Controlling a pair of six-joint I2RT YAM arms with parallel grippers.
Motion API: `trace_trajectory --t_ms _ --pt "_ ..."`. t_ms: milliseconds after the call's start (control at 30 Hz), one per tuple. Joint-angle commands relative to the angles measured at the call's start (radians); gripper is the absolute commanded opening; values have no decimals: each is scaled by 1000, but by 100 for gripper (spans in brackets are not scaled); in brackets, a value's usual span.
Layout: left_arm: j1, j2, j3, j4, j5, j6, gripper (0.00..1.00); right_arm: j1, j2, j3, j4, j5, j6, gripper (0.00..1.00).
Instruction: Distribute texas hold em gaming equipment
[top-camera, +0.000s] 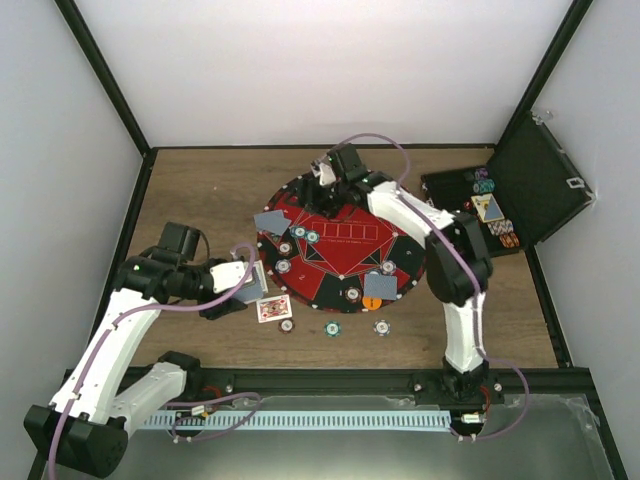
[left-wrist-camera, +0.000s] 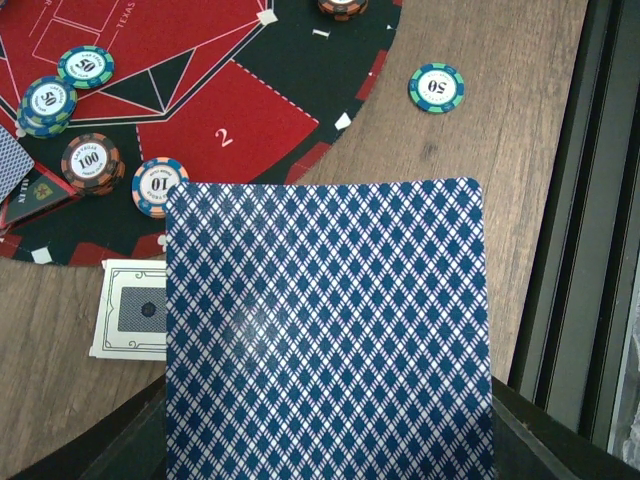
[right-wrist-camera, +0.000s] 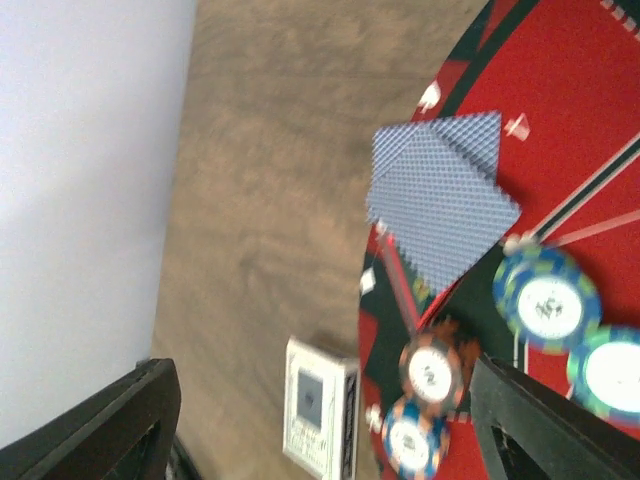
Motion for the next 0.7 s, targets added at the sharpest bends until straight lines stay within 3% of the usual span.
trace_trajectory --t_ms 0,333,667 --pt "2 0 8 18 21 7 4 42 -201 -217 141 -58 45 83" --pt "2 11 14 31 26 9 4 223 -510 -616 402 -121 203 92" --pt "2 8 15 32 32 9 4 361 -454 -627 511 -127 271 92"
